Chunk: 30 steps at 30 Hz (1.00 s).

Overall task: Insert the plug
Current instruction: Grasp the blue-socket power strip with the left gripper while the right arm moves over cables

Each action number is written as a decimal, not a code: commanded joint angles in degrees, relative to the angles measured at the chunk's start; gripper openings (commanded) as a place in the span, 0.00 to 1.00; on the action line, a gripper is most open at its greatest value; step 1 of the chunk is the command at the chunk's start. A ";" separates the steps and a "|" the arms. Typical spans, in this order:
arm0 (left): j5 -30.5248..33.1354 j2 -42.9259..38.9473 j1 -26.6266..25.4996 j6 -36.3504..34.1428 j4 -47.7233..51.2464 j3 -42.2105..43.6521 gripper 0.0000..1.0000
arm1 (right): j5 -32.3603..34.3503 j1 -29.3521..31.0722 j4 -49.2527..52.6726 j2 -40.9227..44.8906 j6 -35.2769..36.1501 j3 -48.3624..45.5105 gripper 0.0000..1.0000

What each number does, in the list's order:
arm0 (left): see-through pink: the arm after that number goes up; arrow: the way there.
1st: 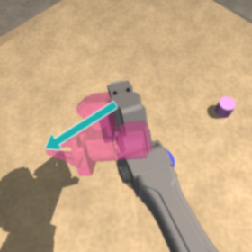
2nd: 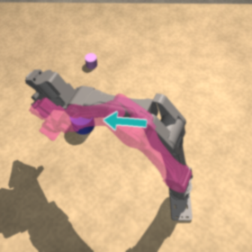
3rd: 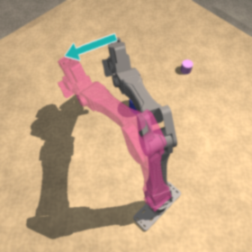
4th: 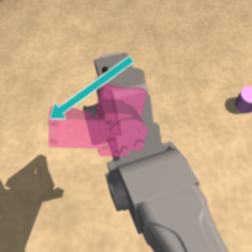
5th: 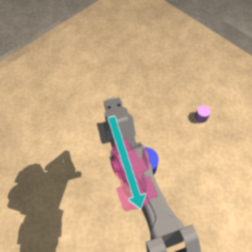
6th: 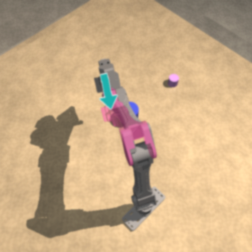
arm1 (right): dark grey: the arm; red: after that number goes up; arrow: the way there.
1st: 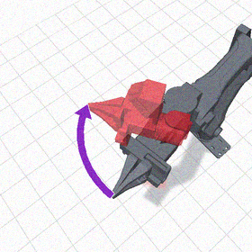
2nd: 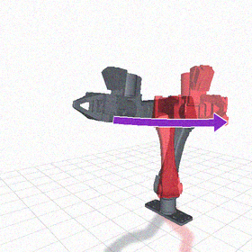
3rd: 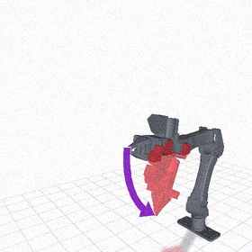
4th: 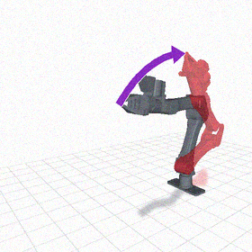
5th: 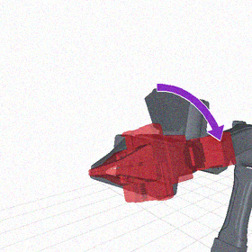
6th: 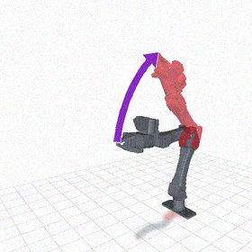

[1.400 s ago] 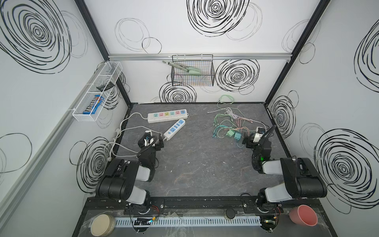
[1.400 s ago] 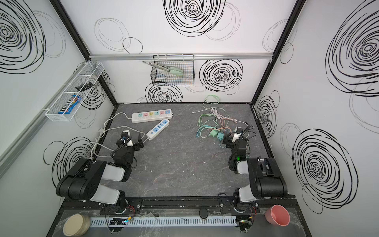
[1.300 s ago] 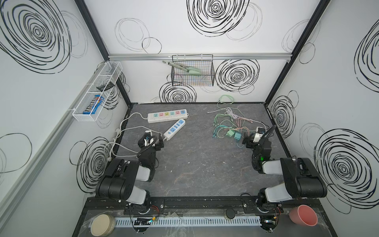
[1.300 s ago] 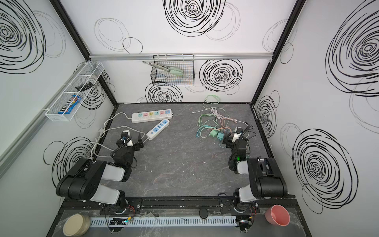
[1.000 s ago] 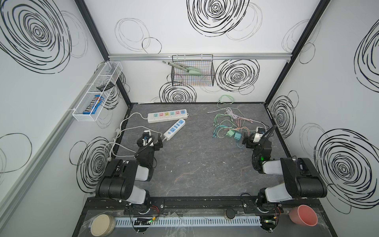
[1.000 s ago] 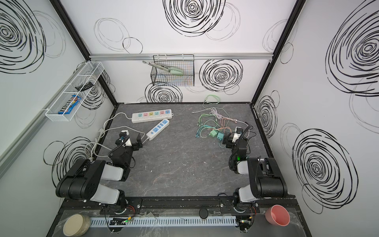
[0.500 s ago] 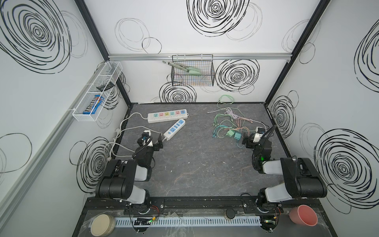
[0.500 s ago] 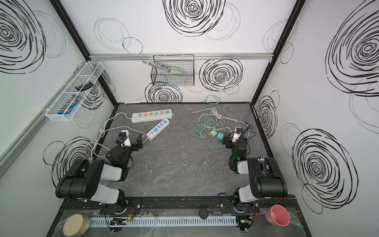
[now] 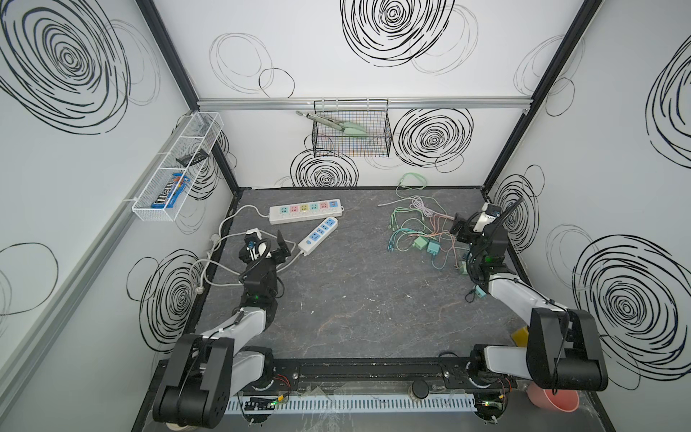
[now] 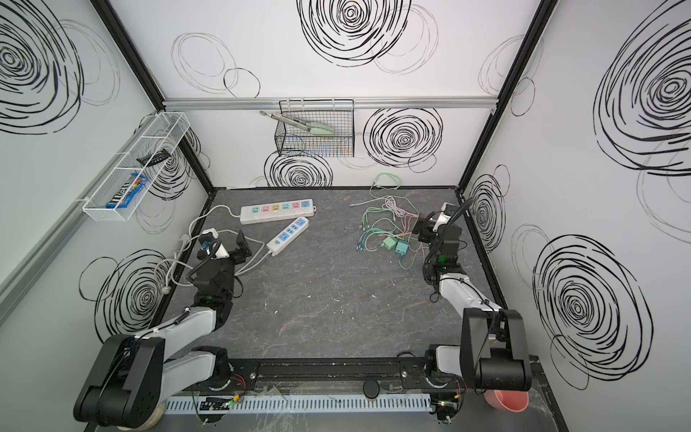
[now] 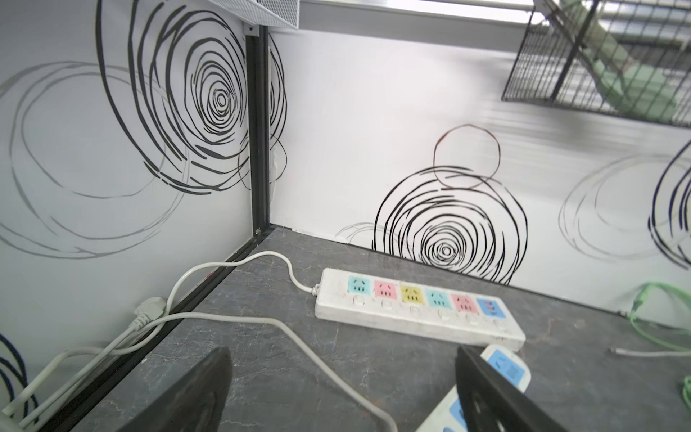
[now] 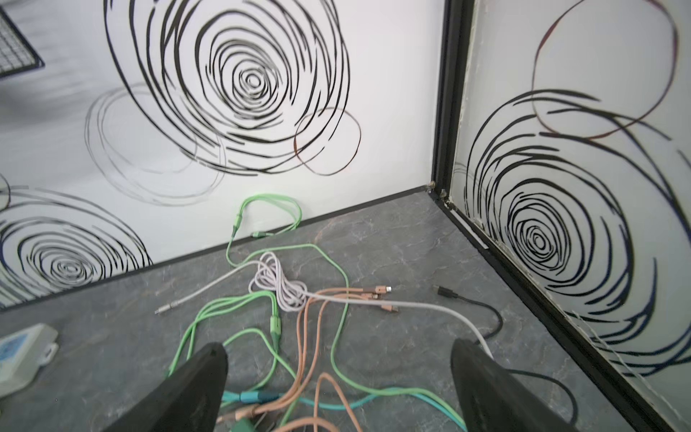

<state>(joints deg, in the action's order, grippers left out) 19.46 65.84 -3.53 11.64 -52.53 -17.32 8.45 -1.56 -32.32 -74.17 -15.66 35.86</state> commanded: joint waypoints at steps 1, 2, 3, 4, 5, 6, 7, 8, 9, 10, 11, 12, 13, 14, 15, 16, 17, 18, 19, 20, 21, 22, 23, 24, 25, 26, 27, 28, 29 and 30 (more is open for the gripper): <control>0.46 -0.52 -1.13 8.40 17.29 -7.91 0.96 | -1.20 -1.44 13.45 1.54 -11.71 3.16 0.97; -0.59 0.50 -1.69 8.84 21.58 -10.58 0.96 | -4.94 -2.21 15.24 1.93 -13.56 3.40 0.97; -1.91 1.95 -2.33 9.10 25.81 -13.98 0.96 | -8.62 -2.90 16.84 2.38 -16.09 3.18 0.97; -3.02 3.47 -3.12 8.76 29.17 -16.84 0.96 | -11.73 -3.13 17.12 2.81 -18.14 2.06 0.97; -3.11 4.71 -3.95 8.50 31.79 -18.97 0.96 | -15.10 -3.23 16.26 3.21 -18.91 0.80 0.97; -3.58 6.19 -4.71 8.21 34.22 -21.45 0.96 | -18.72 -3.10 15.06 3.78 -19.11 -1.00 0.97; -4.43 7.94 -5.28 7.80 36.57 -23.87 0.96 | -21.06 -2.62 14.23 4.19 -19.56 -2.57 0.97; -5.01 9.71 -5.66 7.51 39.04 -26.31 0.96 | -22.42 -2.12 14.07 4.42 -19.82 -3.53 0.97; -6.06 12.09 -6.07 6.81 42.19 -29.63 0.96 | -23.88 -1.56 14.61 4.59 -20.25 -4.38 0.97; -6.91 14.72 -6.51 5.83 45.69 -33.07 0.96 | -25.40 -1.01 15.43 4.57 -20.62 -4.79 0.97; -6.82 17.02 -7.07 4.84 48.41 -35.89 0.96 | -26.38 -0.45 16.11 4.58 -20.71 -4.98 0.97; -6.69 19.50 -7.78 3.50 50.90 -38.55 0.96 | -26.77 0.30 16.70 4.64 -21.07 -5.36 0.97; -6.48 21.72 -8.37 2.29 52.51 -40.75 0.96 | -27.18 0.96 16.28 4.93 -21.25 -6.03 0.97; -6.94 23.44 -8.64 1.48 53.73 -42.42 0.96 | -27.35 1.44 15.37 5.38 -21.25 -6.77 0.97; -8.42 25.42 -8.69 0.55 54.99 -44.36 0.96 | -26.89 1.99 13.83 6.17 -21.35 -7.89 0.97; -10.22 27.45 -8.69 -0.50 56.62 -46.50 0.96 | -26.29 2.47 12.47 6.93 -21.19 -8.94 0.97; -11.66 29.33 -8.82 -1.86 58.09 -48.51 0.96 | -26.05 2.84 11.26 7.44 -20.72 -9.52 0.97; -13.00 31.54 -9.07 -3.90 59.79 -50.80 0.96 | -25.75 3.13 10.48 7.70 -20.25 -9.83 0.97; -13.60 33.51 -9.44 -5.63 61.03 -52.75 0.96 | -25.44 3.39 10.38 7.66 -19.78 -9.56 0.97; -14.06 35.72 -9.93 -7.71 62.66 -54.96 0.96 | -25.26 3.52 10.72 7.40 -19.08 -8.90 0.97; -14.17 37.84 -10.32 -9.73 64.17 -57.13 0.96 | -25.08 3.63 11.80 6.76 -18.53 -7.84 0.97; -14.22 39.53 -10.59 -11.01 65.28 -58.92 0.96 | -24.91 3.67 12.68 6.22 -17.98 -6.85 0.97; -14.88 41.37 -10.79 -12.29 66.66 -61.03 0.96 | -24.80 3.67 13.55 5.52 -17.10 -5.82 0.97; -15.89 43.22 -10.92 -13.79 67.98 -63.20 0.96 | -24.56 3.69 14.18 4.71 -16.33 -4.79 0.98; -16.82 44.85 -11.05 -14.97 69.32 -65.20 0.96 | -24.30 3.67 14.46 4.09 -15.68 -4.09 0.97; -17.54 46.76 -11.26 -16.50 71.20 -67.72 0.96 | -23.82 3.69 14.83 3.42 -15.00 -3.26 0.97; -17.21 48.97 -11.45 -17.92 73.42 -70.22 0.96 | -23.29 3.70 15.28 2.93 -14.60 -2.54 0.97; -16.62 50.63 -11.66 -18.87 74.99 -72.18 0.96 | -22.94 3.68 15.51 2.68 -14.34 -2.03 0.97; -16.03 52.39 -11.62 -19.48 76.55 -74.20 0.96 | -22.67 3.68 15.78 2.42 -14.05 -1.61 0.97; -15.66 54.08 -11.41 -19.68 77.97 -76.15 0.96 | -22.48 3.70 15.94 2.33 -13.89 -1.27 0.97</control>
<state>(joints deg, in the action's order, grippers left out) 4.23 117.10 -14.92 -3.29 18.59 -88.77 -15.40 1.93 -17.76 -71.20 -31.42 32.56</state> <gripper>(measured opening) 0.961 0.975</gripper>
